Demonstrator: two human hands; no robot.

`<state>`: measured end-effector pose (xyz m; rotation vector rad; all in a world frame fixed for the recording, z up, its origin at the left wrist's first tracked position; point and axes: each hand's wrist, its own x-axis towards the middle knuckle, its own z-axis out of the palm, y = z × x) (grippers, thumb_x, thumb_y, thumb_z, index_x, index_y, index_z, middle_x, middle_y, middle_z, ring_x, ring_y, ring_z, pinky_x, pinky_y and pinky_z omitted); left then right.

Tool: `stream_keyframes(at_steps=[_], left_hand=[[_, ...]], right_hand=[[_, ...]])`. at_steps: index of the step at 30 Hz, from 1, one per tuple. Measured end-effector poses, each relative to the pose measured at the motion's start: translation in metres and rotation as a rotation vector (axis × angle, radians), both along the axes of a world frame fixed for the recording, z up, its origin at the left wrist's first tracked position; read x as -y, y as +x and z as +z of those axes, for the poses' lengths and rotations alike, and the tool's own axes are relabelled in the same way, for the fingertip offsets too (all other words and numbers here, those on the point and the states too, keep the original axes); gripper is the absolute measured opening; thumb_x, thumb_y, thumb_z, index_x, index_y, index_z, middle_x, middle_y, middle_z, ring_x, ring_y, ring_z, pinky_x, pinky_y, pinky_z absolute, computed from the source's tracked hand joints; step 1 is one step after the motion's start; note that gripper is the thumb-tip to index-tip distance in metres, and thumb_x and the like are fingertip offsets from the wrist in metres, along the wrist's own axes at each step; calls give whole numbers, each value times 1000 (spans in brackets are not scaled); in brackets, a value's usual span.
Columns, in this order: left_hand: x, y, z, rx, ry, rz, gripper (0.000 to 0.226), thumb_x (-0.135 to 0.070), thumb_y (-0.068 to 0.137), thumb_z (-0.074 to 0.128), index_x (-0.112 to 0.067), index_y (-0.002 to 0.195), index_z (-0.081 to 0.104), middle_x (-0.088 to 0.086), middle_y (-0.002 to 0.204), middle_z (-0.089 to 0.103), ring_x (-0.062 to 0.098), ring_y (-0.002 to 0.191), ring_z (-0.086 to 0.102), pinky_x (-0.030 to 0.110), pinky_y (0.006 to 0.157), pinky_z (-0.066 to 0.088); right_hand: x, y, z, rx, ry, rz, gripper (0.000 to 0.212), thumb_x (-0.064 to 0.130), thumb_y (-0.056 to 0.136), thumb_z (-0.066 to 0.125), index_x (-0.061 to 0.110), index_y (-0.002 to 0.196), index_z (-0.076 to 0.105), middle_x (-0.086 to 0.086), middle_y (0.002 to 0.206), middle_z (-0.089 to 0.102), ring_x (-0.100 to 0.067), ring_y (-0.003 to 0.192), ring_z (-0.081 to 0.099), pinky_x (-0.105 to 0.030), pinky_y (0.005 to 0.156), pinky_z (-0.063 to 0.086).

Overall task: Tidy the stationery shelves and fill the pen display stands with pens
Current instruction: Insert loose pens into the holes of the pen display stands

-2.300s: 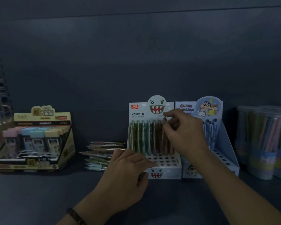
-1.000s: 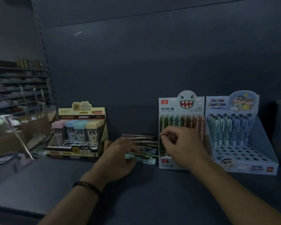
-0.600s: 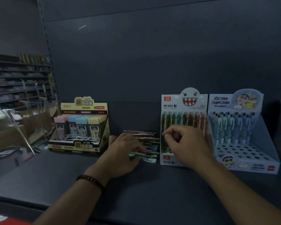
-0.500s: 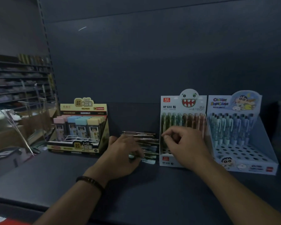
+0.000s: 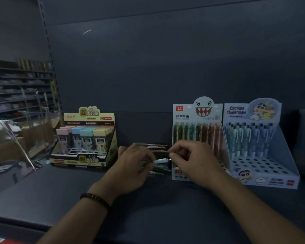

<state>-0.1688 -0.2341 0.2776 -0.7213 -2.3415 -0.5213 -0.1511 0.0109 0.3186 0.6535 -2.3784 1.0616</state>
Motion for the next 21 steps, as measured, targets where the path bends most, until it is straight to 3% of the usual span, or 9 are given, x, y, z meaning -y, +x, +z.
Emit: stream_keyframes(at_steps=[3, 6, 12, 19, 21], left_hand=[[-7, 5, 6, -108, 12, -11, 17, -31, 92, 71, -38, 102, 59, -26, 97, 59, -6, 103, 52, 41, 89, 39], [-11, 5, 10, -188, -23, -8, 17, -34, 91, 74, -36, 102, 61, -24, 98, 62, 2, 97, 55, 42, 85, 39], [-9, 4, 8, -150, -1, 15, 15, -45, 93, 70, -40, 106, 64, -28, 101, 63, -1, 99, 55, 39, 90, 36], [-21, 10, 16, -125, 28, -1, 4, -41, 99, 61, -39, 99, 65, -27, 92, 62, 0, 92, 51, 42, 87, 38], [-35, 14, 25, -144, -7, 5, 10, -46, 97, 60, -40, 101, 67, -30, 87, 58, -1, 88, 49, 42, 86, 38]], right_hand=[[4, 4, 0, 13, -54, 28, 10, 39, 87, 83, 34, 90, 74, 7, 72, 71, -5, 61, 65, -19, 57, 52], [6, 4, 2, 92, -158, 71, 11, 30, 86, 86, 27, 87, 75, 2, 71, 73, -12, 56, 71, -29, 56, 58], [2, 2, 9, 175, -409, 104, 10, 9, 90, 80, 15, 96, 75, -9, 79, 76, -27, 60, 75, -17, 46, 49], [-4, 5, 19, 132, -609, 101, 14, 6, 91, 79, 15, 102, 74, -8, 84, 77, -25, 59, 72, -18, 46, 48], [-12, 9, 27, 113, -639, 104, 16, 7, 92, 78, 16, 104, 74, -9, 85, 77, -25, 60, 73, -22, 46, 49]])
